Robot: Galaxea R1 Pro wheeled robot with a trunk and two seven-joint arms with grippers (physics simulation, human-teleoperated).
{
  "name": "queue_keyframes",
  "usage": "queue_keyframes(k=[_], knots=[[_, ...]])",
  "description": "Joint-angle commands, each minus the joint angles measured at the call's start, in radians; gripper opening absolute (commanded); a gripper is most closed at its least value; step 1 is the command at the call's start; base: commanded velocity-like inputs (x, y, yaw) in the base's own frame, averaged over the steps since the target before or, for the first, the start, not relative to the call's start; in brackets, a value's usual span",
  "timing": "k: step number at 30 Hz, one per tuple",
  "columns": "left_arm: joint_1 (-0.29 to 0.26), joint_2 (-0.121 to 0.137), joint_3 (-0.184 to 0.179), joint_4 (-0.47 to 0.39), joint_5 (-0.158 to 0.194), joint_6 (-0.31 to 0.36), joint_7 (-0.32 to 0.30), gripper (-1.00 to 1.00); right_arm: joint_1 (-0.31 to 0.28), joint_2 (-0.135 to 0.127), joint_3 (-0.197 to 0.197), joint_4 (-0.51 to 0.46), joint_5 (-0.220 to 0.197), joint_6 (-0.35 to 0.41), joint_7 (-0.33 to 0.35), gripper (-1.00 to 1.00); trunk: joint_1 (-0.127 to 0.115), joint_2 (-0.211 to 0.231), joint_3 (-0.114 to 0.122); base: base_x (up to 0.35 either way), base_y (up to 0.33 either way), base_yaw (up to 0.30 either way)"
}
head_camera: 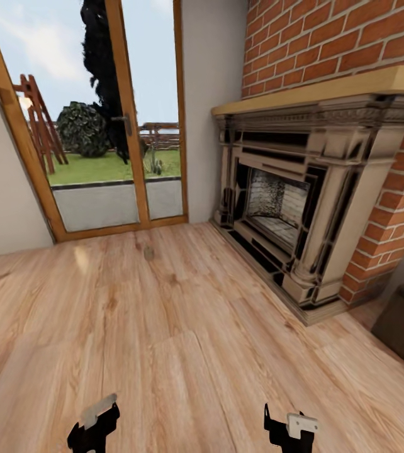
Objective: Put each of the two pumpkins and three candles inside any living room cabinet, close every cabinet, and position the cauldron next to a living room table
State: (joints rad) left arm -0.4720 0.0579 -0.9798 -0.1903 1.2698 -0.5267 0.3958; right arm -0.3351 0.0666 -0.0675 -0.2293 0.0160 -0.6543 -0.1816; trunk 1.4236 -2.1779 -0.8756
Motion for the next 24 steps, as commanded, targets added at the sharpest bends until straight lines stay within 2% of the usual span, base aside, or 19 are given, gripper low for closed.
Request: queue_keyframes(k=[1, 24], knots=[[0.000, 0.000, -0.009, -0.003, 0.003, -0.001, 0.009, 1.00, -0.001, 0.001, -0.007, 0.001, 0.001, -0.004, 0.002, 1.00, 0.000, 0.000, 0.000, 0.138, 0.052, -0.280], [0.000, -0.015, -0.010, 0.013, 0.002, 0.001, 0.009, 1.00, -0.001, 0.002, -0.009, 0.002, -0.001, -0.004, 0.001, 1.00, 0.000, 0.000, 0.013, 0.014, 0.005, -0.274]])
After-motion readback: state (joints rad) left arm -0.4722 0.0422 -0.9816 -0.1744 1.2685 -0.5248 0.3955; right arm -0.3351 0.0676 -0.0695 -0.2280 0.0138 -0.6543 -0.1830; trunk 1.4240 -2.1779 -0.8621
